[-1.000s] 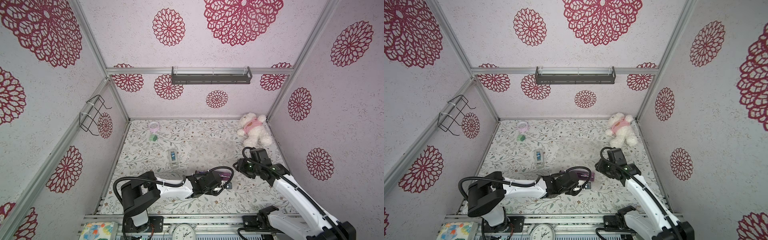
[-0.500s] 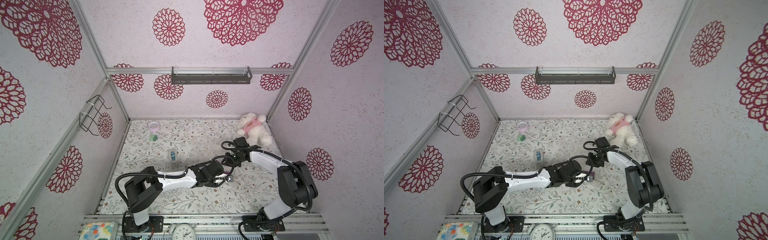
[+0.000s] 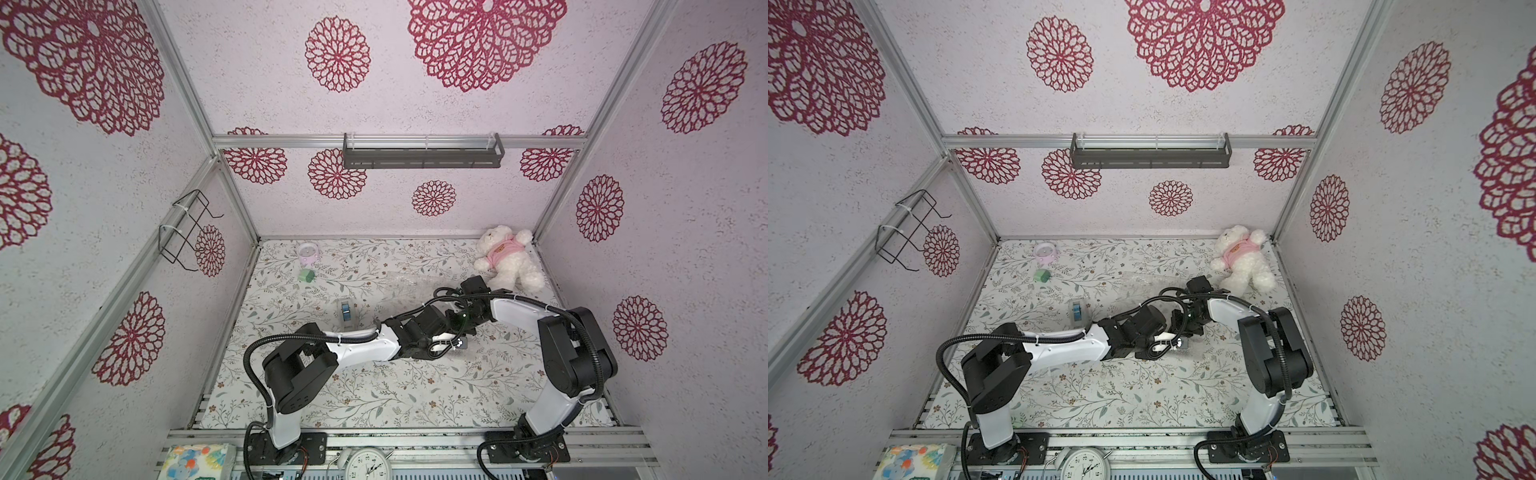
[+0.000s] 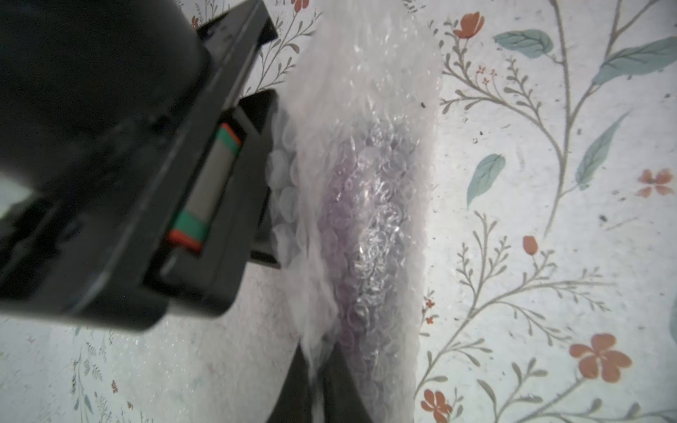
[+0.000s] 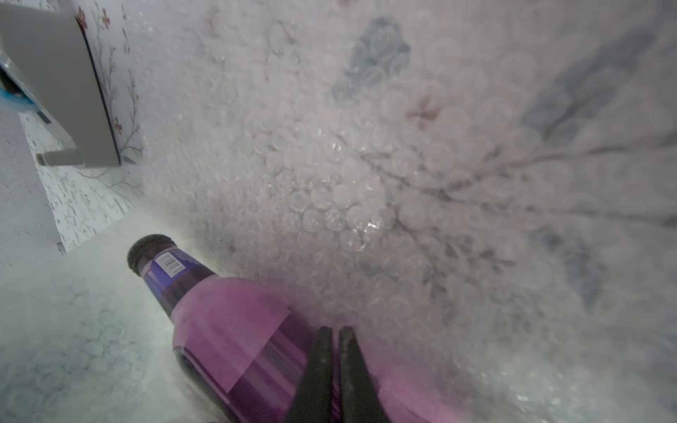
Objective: Wrap wine bottles in bubble wrap
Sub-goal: Wrap the wine bottle in bubble wrap.
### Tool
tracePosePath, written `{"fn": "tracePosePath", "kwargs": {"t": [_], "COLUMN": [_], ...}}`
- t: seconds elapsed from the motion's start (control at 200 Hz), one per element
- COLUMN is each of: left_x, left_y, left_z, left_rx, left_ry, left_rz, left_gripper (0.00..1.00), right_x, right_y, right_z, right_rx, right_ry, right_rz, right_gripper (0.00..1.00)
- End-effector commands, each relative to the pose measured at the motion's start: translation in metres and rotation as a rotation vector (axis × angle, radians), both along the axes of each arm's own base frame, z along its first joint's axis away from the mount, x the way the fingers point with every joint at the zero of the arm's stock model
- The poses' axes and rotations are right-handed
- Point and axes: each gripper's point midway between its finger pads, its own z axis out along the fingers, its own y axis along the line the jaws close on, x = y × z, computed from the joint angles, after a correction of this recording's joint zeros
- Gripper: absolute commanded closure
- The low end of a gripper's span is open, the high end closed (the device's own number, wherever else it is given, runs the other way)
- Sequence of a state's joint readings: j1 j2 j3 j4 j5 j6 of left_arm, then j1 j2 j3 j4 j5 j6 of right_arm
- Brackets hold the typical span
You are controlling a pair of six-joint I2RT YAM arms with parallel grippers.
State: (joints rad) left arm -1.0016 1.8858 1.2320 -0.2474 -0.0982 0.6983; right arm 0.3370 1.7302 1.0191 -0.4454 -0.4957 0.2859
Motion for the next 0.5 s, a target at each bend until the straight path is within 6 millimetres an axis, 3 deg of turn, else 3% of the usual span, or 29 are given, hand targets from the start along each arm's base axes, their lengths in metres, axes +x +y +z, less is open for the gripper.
{"fn": "tracePosePath", "kwargs": {"t": [0.0, 0.065, 0.13, 0.23, 0.385, 0.495], "left_x": [-0.004, -0.003, -0.003, -0.002, -0.001, 0.000], "left_y": [0.005, 0.007, 0.008, 0.008, 0.008, 0.007], "left_z": [-0.019, -0.021, -0.022, -0.022, -0.020, -0.021], "left_rx": [0.040, 0.046, 0.050, 0.049, 0.035, 0.028], "left_ry": [0.055, 0.067, 0.080, 0.103, 0.126, 0.142], "left_rz": [-0.030, -0.028, -0.024, -0.018, -0.009, 0.001], "left_gripper": [0.89, 0.88, 0.88, 0.86, 0.85, 0.85], "right_x": [0.026, 0.034, 0.035, 0.018, -0.020, -0.033], "right_y": [-0.011, -0.031, -0.056, -0.083, -0.083, -0.080], "right_z": [0.037, 0.057, 0.075, 0.090, 0.077, 0.067], "right_rx": [-0.011, -0.025, -0.014, 0.056, 0.114, 0.142], "right_ry": [-0.147, -0.220, -0.278, -0.320, -0.259, -0.238], "right_rz": [-0.051, -0.136, -0.248, -0.362, -0.363, -0.363], "right_gripper": [0.59, 0.45, 0.40, 0.35, 0.29, 0.27]}}
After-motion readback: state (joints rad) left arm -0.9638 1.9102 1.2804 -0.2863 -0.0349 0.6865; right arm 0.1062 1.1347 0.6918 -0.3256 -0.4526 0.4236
